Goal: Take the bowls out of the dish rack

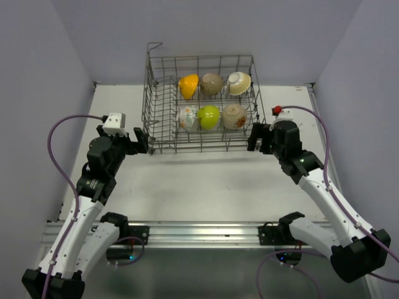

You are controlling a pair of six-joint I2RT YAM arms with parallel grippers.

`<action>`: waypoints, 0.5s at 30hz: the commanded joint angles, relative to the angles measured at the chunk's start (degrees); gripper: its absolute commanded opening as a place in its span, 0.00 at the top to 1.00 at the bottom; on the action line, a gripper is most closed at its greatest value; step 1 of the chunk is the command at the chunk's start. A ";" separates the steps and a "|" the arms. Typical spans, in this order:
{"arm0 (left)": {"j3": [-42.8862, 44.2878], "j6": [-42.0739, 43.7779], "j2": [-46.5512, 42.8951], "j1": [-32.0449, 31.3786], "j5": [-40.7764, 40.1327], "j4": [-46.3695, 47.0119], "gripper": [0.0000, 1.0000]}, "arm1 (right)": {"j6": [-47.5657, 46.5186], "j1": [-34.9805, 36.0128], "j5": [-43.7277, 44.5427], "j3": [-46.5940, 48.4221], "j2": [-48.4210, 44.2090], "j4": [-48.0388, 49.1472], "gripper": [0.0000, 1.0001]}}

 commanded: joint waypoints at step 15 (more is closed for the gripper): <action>-0.17 0.28 -0.77 -0.26 -1.72 1.51 0.00 | 0.57 -0.03 2.15 -0.38 -3.38 0.98 0.01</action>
